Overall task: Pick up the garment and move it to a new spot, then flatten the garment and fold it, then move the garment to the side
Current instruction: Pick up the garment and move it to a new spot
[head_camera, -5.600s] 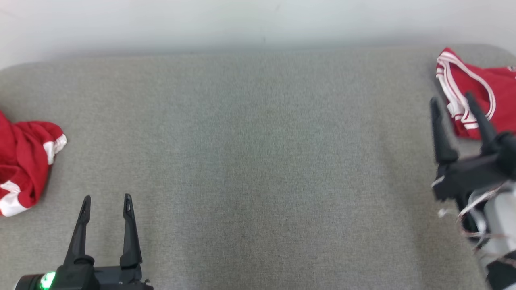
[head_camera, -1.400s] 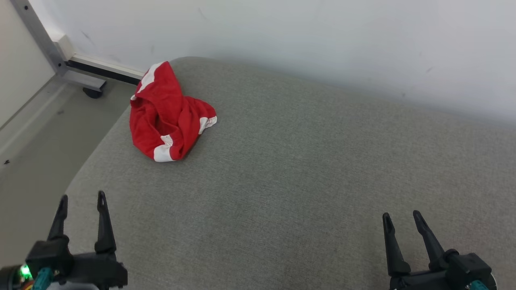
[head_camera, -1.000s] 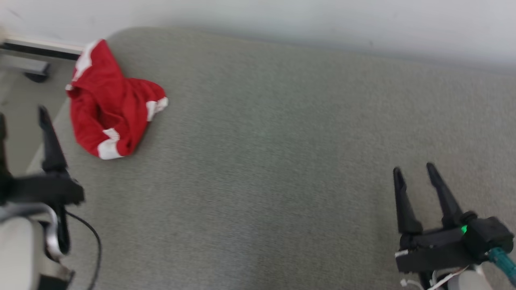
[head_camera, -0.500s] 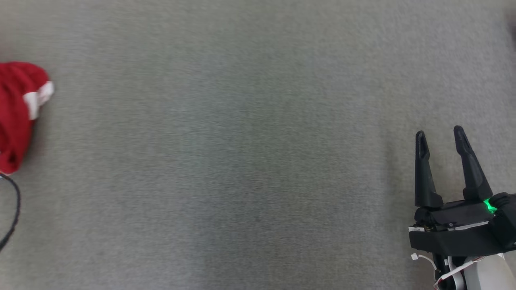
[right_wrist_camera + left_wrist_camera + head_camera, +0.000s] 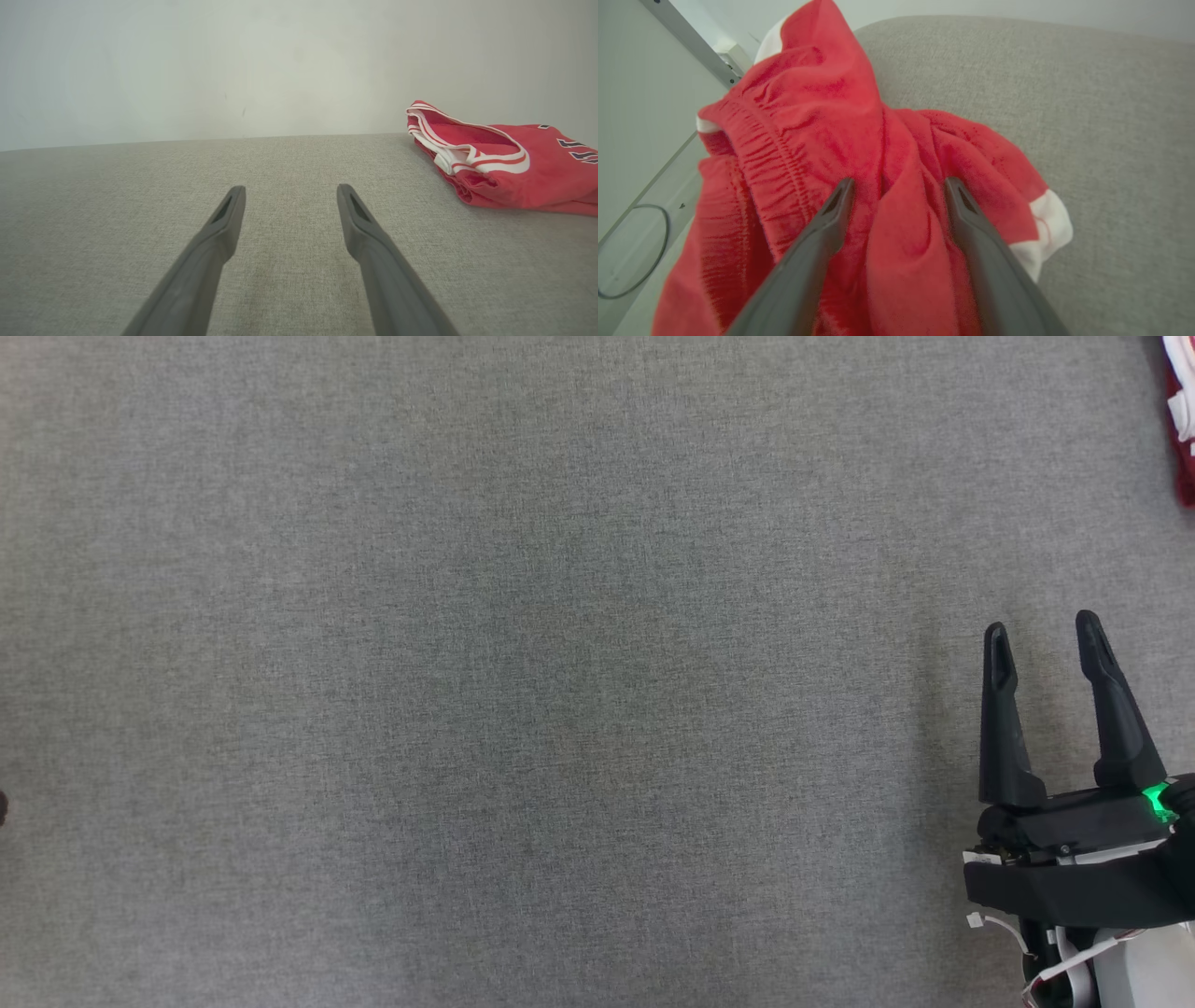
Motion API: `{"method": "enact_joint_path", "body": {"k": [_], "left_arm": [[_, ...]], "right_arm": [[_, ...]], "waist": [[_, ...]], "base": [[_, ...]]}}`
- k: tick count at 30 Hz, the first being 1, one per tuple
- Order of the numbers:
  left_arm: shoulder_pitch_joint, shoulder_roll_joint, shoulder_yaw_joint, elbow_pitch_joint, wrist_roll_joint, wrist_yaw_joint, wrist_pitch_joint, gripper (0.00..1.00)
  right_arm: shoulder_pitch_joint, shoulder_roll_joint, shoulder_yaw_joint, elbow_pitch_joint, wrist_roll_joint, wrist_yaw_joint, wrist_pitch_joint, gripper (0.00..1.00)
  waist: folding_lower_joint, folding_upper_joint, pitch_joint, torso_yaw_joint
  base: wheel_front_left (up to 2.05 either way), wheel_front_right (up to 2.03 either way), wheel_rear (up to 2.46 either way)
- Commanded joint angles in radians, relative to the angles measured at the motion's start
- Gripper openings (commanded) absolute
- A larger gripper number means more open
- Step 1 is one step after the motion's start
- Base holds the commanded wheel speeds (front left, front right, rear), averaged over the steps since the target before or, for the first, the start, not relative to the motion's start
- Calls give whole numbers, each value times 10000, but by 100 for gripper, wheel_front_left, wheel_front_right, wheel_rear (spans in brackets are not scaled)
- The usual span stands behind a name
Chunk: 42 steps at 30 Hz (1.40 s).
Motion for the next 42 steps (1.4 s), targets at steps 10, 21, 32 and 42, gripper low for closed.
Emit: {"method": "enact_joint_path", "body": {"k": [10, 21, 32, 42], "left_arm": [[-257, -324, -82, 1147, -473, -2, 1369, 11], [-793, -219, -154, 951, -443, -536, -728, 0], [-2098, -345, -1292, 462, 135, -1123, -2373, 0], [-2840, -1742, -2792, -1800, 617, -1145, -1786, 0]], "right_arm": [[-39, -183, 124, -245, -118, -27, 272, 100], [126, -149, 132, -230, 0, -27, 498, 100], [123, 221, 522, 461, 188, -27, 214, 100], [230, 770, 659, 1200, 409, -27, -21, 100]], "waist": [[-2, -3, -176, 277], [-2, -3, -840, 370], [-2, -3, -2129, 25], [-2, -3, -3041, -877]], "base": [[0, 0, 0], [0, 0, 0], [0, 0, 0], [0, 0, 0]]}}
